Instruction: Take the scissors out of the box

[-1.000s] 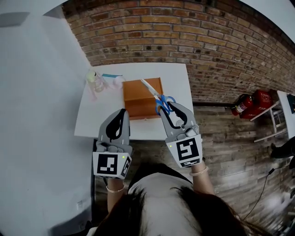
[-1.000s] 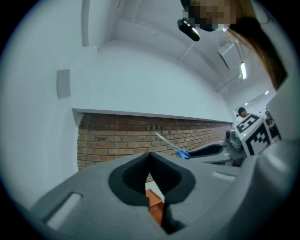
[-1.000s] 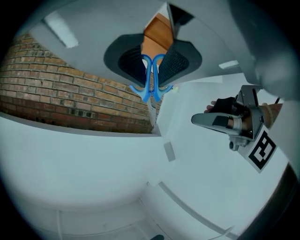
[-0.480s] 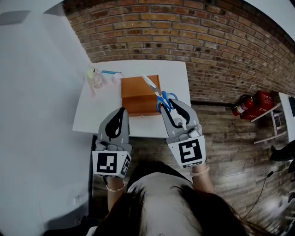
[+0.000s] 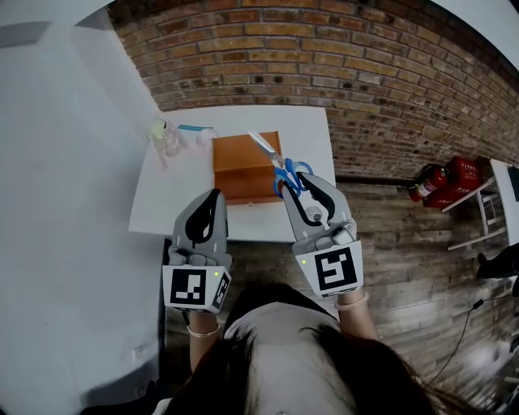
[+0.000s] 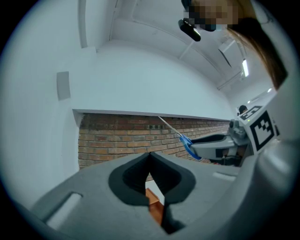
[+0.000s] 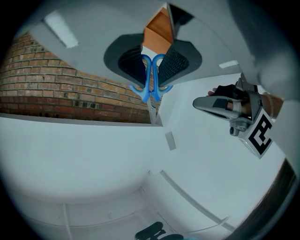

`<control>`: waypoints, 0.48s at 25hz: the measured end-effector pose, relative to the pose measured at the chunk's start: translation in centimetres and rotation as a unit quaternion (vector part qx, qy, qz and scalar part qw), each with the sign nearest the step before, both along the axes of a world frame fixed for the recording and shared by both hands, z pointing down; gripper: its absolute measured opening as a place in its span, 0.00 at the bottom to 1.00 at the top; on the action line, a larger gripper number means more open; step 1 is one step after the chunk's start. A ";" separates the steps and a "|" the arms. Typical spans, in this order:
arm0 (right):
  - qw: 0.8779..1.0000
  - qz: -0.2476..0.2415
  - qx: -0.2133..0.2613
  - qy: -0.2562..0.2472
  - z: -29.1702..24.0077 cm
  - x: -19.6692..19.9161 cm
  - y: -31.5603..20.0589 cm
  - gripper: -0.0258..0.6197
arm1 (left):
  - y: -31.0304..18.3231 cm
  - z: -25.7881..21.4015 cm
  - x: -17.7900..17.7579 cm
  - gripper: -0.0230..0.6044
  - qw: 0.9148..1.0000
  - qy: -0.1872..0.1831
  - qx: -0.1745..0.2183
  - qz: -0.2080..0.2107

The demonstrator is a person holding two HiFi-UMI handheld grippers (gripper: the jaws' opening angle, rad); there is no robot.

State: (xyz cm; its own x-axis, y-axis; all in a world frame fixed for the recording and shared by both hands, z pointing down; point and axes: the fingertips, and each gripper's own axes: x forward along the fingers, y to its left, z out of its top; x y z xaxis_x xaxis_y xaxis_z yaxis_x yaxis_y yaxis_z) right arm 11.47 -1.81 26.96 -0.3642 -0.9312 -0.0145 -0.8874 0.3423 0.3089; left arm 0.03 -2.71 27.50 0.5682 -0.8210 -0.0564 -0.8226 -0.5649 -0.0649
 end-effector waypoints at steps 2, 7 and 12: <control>1.000 0.000 0.000 0.002 0.0 -0.3 0.0 0.19 | 0.0 0.0 -0.2 0.04 1.000 0.001 0.000 0.002; 1.000 0.003 0.000 0.008 -0.1 -1.0 0.0 0.19 | -0.3 -0.3 -0.8 0.04 1.000 0.003 0.002 0.008; 1.000 0.005 0.002 0.012 -0.4 -1.6 0.2 0.19 | -0.4 -0.4 -1.0 0.04 1.000 0.003 0.001 0.015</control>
